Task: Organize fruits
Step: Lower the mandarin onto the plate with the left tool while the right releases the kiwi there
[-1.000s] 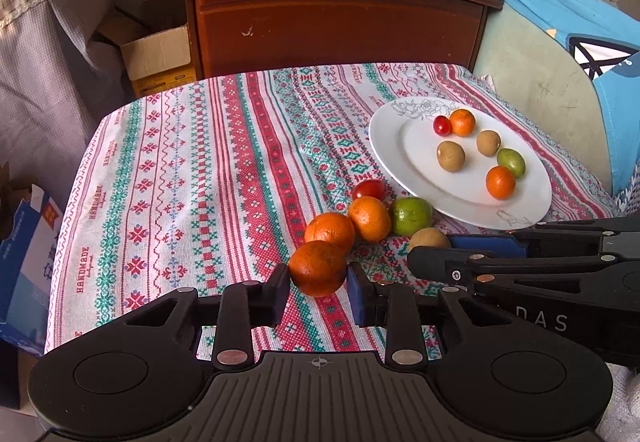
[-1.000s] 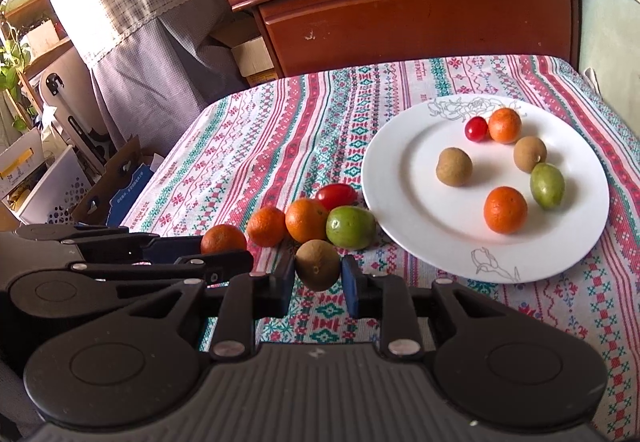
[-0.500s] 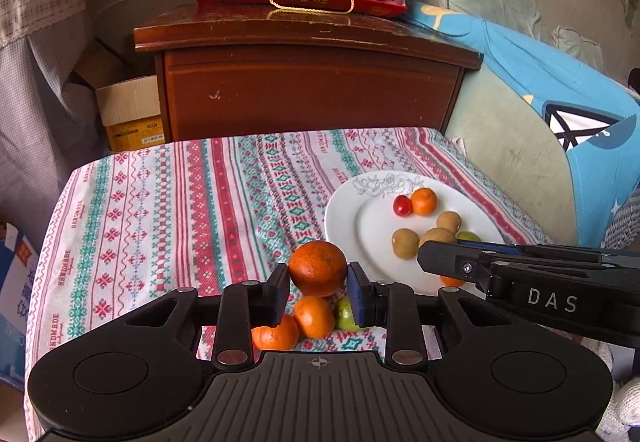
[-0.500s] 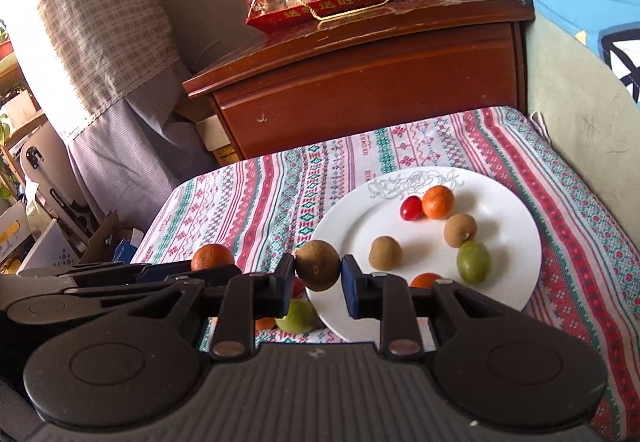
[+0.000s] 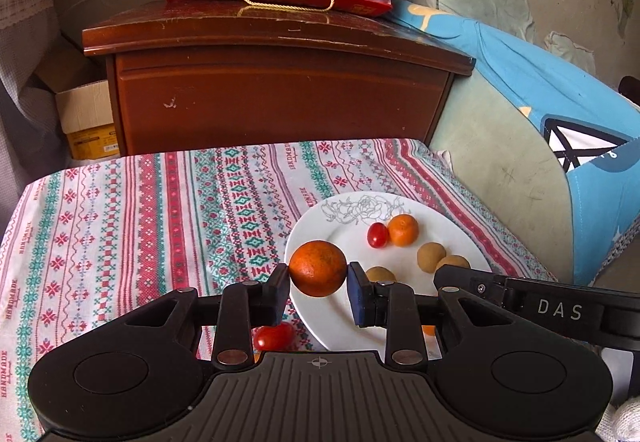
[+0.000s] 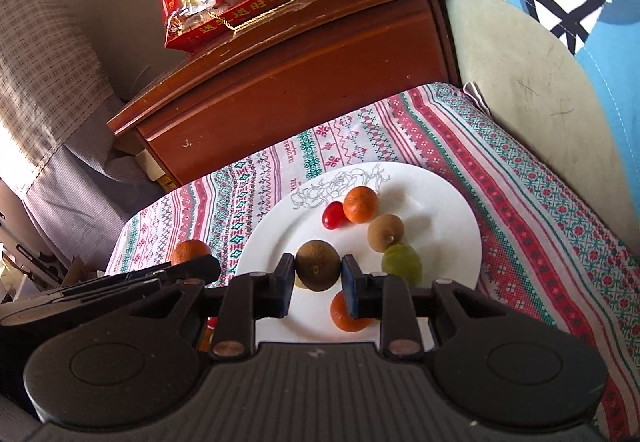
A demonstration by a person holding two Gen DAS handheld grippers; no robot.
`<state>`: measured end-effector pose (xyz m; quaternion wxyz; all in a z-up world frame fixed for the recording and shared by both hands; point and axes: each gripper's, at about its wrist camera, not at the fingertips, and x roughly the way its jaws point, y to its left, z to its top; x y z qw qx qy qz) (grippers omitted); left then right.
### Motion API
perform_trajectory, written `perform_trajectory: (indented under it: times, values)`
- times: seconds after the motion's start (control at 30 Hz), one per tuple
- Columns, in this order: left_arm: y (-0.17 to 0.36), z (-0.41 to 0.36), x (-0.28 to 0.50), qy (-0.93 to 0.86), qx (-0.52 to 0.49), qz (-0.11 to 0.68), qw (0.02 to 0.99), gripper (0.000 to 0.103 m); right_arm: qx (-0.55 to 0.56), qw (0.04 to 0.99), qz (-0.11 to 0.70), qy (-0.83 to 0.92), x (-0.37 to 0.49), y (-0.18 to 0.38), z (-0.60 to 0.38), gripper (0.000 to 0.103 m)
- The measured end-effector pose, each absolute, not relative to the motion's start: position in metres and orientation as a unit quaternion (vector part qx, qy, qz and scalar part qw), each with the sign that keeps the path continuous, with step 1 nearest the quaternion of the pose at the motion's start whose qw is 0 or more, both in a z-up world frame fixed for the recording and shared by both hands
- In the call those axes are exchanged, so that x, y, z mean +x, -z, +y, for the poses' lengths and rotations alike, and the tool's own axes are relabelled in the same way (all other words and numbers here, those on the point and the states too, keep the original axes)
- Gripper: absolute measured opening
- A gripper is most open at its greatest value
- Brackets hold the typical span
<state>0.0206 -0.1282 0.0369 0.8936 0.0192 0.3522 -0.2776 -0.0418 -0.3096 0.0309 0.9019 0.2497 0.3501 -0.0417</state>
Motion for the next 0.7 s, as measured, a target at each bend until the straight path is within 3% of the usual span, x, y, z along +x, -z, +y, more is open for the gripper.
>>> perform_trajectory:
  times: [0.7]
  values:
    - [-0.017,-0.154,0.051,0.285,0.006,0.370,0.884,0.031,0.258,0.893,0.365,0.050,-0.026,-0.018,-0.322,0.029]
